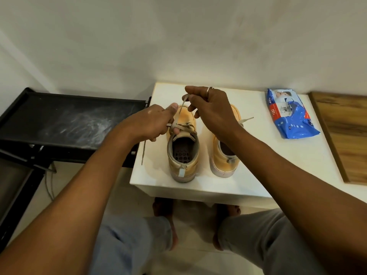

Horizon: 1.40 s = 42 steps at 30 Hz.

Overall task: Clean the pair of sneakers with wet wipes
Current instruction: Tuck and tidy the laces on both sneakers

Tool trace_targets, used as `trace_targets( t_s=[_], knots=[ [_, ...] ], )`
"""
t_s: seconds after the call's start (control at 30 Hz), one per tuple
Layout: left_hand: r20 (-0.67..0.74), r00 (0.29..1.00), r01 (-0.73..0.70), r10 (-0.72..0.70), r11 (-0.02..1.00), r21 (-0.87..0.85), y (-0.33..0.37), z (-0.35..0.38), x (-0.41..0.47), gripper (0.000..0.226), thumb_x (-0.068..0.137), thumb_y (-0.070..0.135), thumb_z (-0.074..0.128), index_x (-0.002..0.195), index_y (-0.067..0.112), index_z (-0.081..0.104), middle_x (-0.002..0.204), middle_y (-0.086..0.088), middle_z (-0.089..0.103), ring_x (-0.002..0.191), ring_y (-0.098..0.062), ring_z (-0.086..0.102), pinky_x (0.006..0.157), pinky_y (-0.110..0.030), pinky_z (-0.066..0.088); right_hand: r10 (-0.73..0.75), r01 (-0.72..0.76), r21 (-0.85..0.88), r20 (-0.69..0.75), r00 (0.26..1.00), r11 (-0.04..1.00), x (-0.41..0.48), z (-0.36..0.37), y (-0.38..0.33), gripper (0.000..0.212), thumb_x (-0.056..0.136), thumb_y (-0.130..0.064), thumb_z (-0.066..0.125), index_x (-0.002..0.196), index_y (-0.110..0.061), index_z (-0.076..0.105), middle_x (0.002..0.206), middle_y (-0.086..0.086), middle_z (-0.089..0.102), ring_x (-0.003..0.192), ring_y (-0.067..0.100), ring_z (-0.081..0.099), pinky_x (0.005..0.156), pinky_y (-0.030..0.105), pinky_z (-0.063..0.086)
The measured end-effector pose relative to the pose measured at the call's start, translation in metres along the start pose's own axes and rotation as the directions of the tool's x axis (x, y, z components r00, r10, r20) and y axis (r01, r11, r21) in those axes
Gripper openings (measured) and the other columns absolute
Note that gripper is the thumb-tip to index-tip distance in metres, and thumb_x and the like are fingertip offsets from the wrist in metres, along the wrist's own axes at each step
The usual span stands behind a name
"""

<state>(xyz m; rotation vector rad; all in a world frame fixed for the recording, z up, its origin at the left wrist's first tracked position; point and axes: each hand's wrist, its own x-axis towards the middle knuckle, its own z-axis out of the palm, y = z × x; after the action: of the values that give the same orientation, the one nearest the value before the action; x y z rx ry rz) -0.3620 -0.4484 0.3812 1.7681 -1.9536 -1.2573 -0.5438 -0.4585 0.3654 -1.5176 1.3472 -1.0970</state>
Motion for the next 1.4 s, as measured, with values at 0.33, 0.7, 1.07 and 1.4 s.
trace_targets(
  t_s=[0.33,0.7,1.07,1.4],
  knots=[
    [-0.157,0.983,-0.101,0.091,0.993,-0.059,0.0,-0.005,-0.005,0.041,0.096,0.05,0.047,0.08,0.024,0.074,0.064,0.008,0.055,0.063,-0.011,0.053,0.067,-0.034,0.05,0.183,-0.094,-0.219,0.433,0.883,0.971,-0.015,-0.001,-0.016,0.038,0.098,-0.023,0.036,0.08,-0.006,0.065,0.069,-0.012,0.065,0.061,-0.002,0.054,0.064,0.024,0.041],
    [-0.346,0.922,-0.154,0.174,0.984,0.085,0.004,0.004,0.003,0.04,0.092,0.054,0.052,0.086,0.022,0.074,0.078,-0.001,0.068,0.072,-0.012,0.06,0.062,-0.024,0.042,-0.08,0.271,-0.583,0.333,0.94,0.766,-0.007,0.002,0.003,0.039,0.096,-0.049,0.052,0.072,-0.018,0.058,0.063,-0.005,0.054,0.057,0.011,0.051,0.053,0.033,0.04],
    [-0.312,0.95,0.037,-0.016,0.998,0.06,-0.007,0.003,0.003,0.054,0.091,0.057,0.05,0.09,0.007,0.073,0.076,-0.015,0.063,0.069,-0.029,0.059,0.057,-0.027,0.039,0.027,0.161,-0.739,0.236,0.971,0.654,-0.005,-0.021,-0.008,0.051,0.099,-0.056,0.036,0.088,-0.018,0.069,0.081,-0.002,0.067,0.075,0.017,0.062,0.066,0.034,0.05],
    [-0.147,0.971,0.221,-0.187,0.938,0.268,-0.027,0.006,0.004,0.049,0.097,0.051,0.043,0.098,0.014,0.074,0.085,-0.002,0.065,0.072,-0.013,0.054,0.061,-0.028,0.035,0.206,0.092,-0.914,0.186,0.961,0.395,-0.009,-0.036,0.0,0.033,0.095,-0.046,0.055,0.09,-0.015,0.065,0.077,0.0,0.061,0.075,0.021,0.06,0.063,0.032,0.043]
  ],
)
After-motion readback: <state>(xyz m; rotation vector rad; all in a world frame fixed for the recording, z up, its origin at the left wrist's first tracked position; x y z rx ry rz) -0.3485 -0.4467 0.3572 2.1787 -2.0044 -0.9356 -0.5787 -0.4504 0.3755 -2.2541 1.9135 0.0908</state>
